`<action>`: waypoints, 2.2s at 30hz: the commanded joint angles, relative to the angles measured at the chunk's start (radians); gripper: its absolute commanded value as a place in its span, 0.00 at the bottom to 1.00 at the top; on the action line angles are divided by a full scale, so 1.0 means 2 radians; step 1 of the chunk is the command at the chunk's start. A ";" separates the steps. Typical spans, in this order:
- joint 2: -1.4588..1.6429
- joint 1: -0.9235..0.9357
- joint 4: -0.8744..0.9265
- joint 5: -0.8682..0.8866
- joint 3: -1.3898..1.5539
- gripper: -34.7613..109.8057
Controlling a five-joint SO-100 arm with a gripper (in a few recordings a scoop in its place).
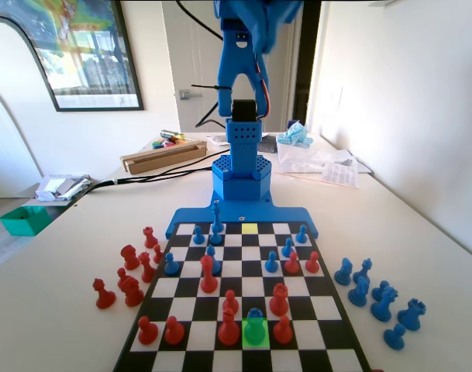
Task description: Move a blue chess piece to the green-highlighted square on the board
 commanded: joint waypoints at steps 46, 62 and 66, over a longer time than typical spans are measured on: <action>0.509 0.031 -0.058 -0.015 0.380 0.25; 0.509 0.034 -0.058 -0.015 0.380 0.25; 0.509 0.034 -0.058 -0.015 0.380 0.25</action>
